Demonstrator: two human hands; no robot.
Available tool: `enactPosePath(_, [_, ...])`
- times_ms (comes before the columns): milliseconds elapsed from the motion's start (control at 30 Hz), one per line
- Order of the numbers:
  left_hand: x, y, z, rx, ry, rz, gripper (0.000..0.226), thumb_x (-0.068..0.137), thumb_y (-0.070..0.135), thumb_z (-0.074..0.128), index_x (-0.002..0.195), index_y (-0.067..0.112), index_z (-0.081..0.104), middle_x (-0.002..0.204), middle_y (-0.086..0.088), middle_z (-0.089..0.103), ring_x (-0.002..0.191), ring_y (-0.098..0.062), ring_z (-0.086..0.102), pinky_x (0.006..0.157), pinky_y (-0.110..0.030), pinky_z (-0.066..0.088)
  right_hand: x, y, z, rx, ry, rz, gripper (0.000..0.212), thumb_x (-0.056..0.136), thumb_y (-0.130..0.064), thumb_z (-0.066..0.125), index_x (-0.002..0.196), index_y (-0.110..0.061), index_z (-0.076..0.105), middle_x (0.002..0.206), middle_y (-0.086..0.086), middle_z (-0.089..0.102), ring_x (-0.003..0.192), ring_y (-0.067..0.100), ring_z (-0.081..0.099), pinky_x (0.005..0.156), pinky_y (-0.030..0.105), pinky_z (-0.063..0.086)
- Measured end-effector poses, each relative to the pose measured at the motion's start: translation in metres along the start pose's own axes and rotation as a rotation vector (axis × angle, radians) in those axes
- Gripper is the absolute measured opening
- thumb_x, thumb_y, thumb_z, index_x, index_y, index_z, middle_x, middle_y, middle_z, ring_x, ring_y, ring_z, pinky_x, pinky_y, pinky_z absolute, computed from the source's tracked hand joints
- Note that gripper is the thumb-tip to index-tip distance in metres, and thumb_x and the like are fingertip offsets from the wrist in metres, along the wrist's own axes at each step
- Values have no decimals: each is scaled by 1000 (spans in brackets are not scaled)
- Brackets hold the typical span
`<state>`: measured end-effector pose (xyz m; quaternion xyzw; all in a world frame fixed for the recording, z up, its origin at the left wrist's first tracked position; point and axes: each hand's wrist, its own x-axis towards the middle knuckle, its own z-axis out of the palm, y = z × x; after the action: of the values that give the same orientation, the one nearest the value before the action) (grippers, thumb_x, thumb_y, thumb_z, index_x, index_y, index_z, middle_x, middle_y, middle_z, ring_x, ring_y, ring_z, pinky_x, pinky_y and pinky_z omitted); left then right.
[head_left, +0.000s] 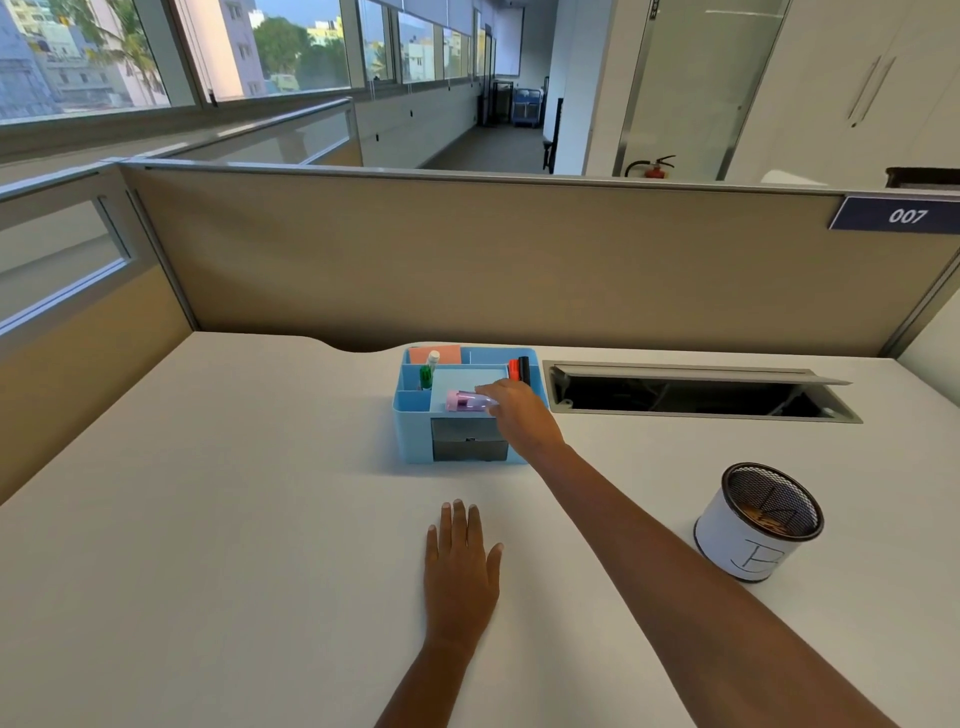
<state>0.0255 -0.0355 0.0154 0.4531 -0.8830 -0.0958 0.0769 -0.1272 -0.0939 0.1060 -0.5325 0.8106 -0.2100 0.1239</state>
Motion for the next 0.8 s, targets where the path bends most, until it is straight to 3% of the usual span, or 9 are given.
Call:
enactPosePath(233, [-3, 1, 1, 14, -32, 19, 85, 93, 38, -9, 96, 6, 70, 100, -10, 74, 92, -25, 70, 71, -38, 58, -35, 6, 4, 75, 205, -84, 42, 92, -10, 48, 132, -15, 39, 144, 11, 39, 133, 25, 34, 107, 33, 35])
enactPosePath(300, [-4, 4, -2, -23, -59, 5, 85, 92, 40, -12, 108, 2, 63, 113, -16, 68, 105, -28, 64, 82, -40, 55, -51, 14, 7, 105, 285, -74, 39, 92, -13, 48, 130, -15, 42, 143, 11, 41, 133, 23, 34, 106, 30, 35])
enactPosePath(367, [-4, 4, 7, -51, -115, 22, 72, 90, 44, -9, 135, 3, 30, 145, -20, 34, 135, -30, 33, 111, -39, 30, -70, 24, 13, 133, 317, -18, 38, 92, -17, 47, 130, -15, 42, 144, 10, 40, 133, 22, 34, 107, 28, 34])
enactPosePath(400, [-4, 3, 13, -39, -117, 50, 61, 93, 44, 1, 141, 7, 12, 153, -15, 15, 142, -27, 13, 117, -38, 14, -80, 30, 15, 144, 322, 21, 38, 93, -18, 47, 130, -15, 42, 144, 10, 40, 133, 22, 35, 107, 28, 34])
enactPosePath(467, [-2, 2, 22, -50, -121, 47, 57, 95, 42, 14, 142, 14, -2, 156, -10, 0, 144, -25, -1, 118, -37, 1, -98, 41, 22, 138, 334, 91, 37, 93, -20, 46, 129, -15, 44, 144, 9, 41, 132, 23, 36, 109, 30, 33])
enactPosePath(533, [-10, 10, 18, -15, -95, 59, 61, 92, 45, -2, 142, 11, 5, 155, -13, 9, 143, -27, 8, 118, -38, 10, -118, 54, 27, 109, 343, 146, 36, 93, -22, 45, 129, -16, 45, 144, 8, 41, 133, 22, 36, 111, 30, 30])
enactPosePath(633, [-20, 22, 7, -31, 3, 80, 101, 74, 53, -32, 134, 8, 35, 143, -18, 38, 132, -32, 37, 108, -42, 35, -144, 73, 36, 37, 313, 218, 37, 95, -25, 40, 131, -16, 41, 146, 7, 37, 136, 21, 31, 114, 31, 25])
enactPosePath(733, [-29, 25, -1, -7, -56, 79, 89, 90, 41, -16, 107, 6, 64, 113, -13, 69, 103, -27, 65, 79, -41, 56, -165, 87, 45, -71, 220, 266, 43, 97, -28, 33, 137, -14, 28, 152, 9, 26, 141, 22, 20, 116, 35, 18])
enactPosePath(800, [-35, 26, 2, 16, -54, 124, 84, 93, 37, -9, 100, 5, 68, 103, -11, 73, 94, -26, 69, 70, -41, 58, -178, 93, 50, -154, 147, 300, 47, 97, -32, 24, 140, -14, 18, 154, 10, 17, 143, 23, 12, 117, 38, 15])
